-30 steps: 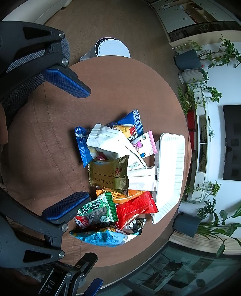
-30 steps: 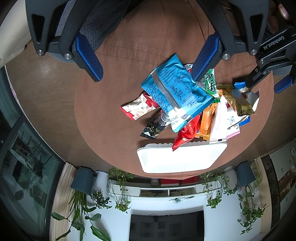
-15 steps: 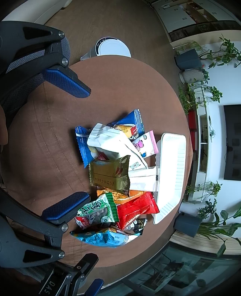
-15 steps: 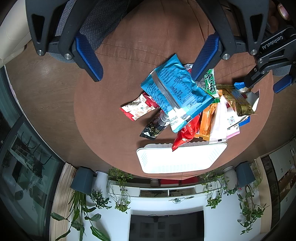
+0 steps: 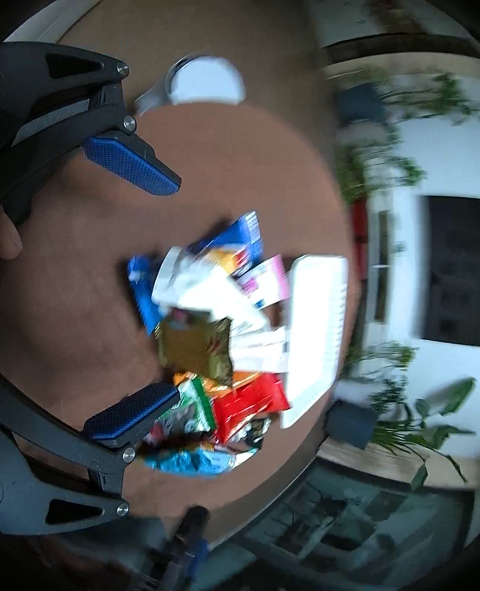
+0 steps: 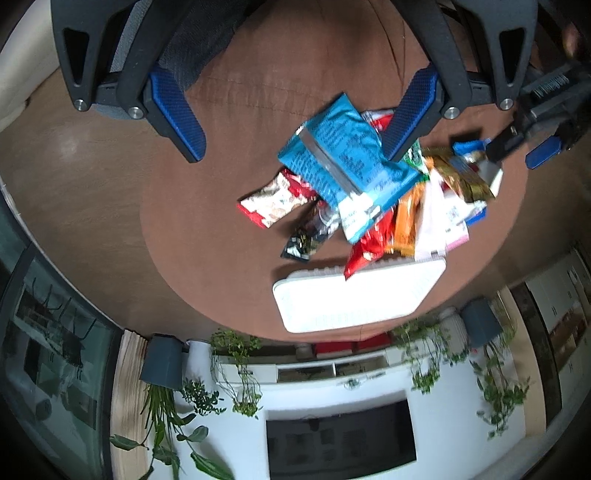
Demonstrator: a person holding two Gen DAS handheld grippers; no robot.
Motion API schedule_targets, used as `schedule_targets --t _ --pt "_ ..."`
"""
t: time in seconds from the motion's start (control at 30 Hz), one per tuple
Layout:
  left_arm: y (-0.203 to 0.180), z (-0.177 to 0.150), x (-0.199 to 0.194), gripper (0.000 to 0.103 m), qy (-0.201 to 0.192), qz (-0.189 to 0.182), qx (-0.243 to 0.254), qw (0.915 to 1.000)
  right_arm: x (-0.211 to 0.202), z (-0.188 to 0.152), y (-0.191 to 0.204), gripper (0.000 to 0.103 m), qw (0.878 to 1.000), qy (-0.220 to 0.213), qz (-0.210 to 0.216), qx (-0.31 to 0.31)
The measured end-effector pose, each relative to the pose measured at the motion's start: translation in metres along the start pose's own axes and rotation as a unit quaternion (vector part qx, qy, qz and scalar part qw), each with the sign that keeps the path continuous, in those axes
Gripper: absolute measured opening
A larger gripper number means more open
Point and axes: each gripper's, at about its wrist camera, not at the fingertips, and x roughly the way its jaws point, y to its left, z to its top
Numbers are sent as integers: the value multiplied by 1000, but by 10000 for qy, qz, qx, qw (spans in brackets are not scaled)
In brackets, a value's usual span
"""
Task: Organize snacks
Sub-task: 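Grasp the blue chip bag with the right gripper while the left gripper approaches the green packet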
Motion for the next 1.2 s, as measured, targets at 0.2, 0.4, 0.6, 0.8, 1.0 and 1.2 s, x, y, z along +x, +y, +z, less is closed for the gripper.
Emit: schedule_targets --t 0.2,0.4,0.6,0.8,1.0,1.2 --pt "35 -17 14 103 1168 -522 -911 9876 8 -3 -24 98 9914 57 955 893" --pt "54 -18 19 103 1274 -294 -905 9873 16 -9 -27 98 9884 435 1258 725" --pt "43 7 10 103 1062 -1121 -143 9879 9 -3 -19 87 9926 243 1172 183" --pt "28 20 9 103 1125 -1367 413 9833 15 5 -12 78 9932 272 1049 -416" --pt "15 6 30 101 1323 -1638 306 9771 26 14 3 78 9831 427 1248 -1273" --pt "21 -2 21 97 1045 -1805 331 9775 41 19 17 78 9667 575 1663 -1858"
